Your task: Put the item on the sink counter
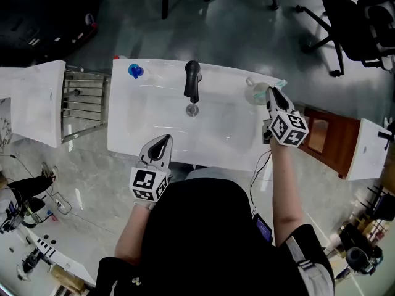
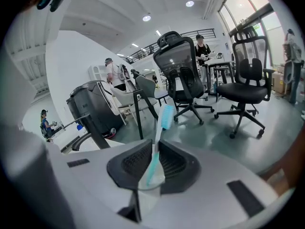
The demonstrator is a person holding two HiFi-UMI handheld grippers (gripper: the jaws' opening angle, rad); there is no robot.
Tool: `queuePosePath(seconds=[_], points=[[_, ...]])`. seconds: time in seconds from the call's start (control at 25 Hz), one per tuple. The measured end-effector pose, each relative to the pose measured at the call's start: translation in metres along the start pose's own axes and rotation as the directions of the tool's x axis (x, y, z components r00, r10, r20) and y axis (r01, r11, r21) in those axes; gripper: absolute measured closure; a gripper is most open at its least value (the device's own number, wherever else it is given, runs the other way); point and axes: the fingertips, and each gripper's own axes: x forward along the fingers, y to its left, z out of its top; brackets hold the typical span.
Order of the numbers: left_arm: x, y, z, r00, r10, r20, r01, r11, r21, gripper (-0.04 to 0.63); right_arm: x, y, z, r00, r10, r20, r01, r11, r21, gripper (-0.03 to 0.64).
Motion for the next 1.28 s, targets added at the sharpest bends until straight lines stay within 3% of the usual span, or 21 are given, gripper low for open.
queuePosePath(seconds=[0.28,0.36,0.44,0.92,1.28], points=[[-0.002,-0.001,0.003,1.000,-0.015,0.012,0.015,1.000,0.008,0.572,-0.004,-0.001,-0.005,1.000,-0.020,-0.003,0.020,1.000,0.011,0.558],[-0.003,-0.002,0.004,1.000,-0.021,0.013,0.020,1.000,0.013,0.572,-0.005,0.000,-0.006,1.000,-0.014,-0.003,0.014,1.000,0.026,0.468],[-0.003,-0.002,0.004,1.000,-0.025,0.013,0.025,1.000,0.017,0.572,-0.006,0.000,-0.008,1.000,-0.013,-0.002,0.013,0.999,0.039,0.442],[0.000,-0.005,0.014,0.997,-0.071,0.038,0.069,0.996,0.048,0.572,-0.021,0.010,-0.026,0.999,-0.020,-0.039,0.022,0.999,0.046,0.400],[0.007,-0.006,0.042,0.988,-0.123,0.090,0.117,0.991,0.066,0.572,-0.063,0.055,-0.004,0.996,0.032,0.082,-0.034,0.999,0.018,0.402]])
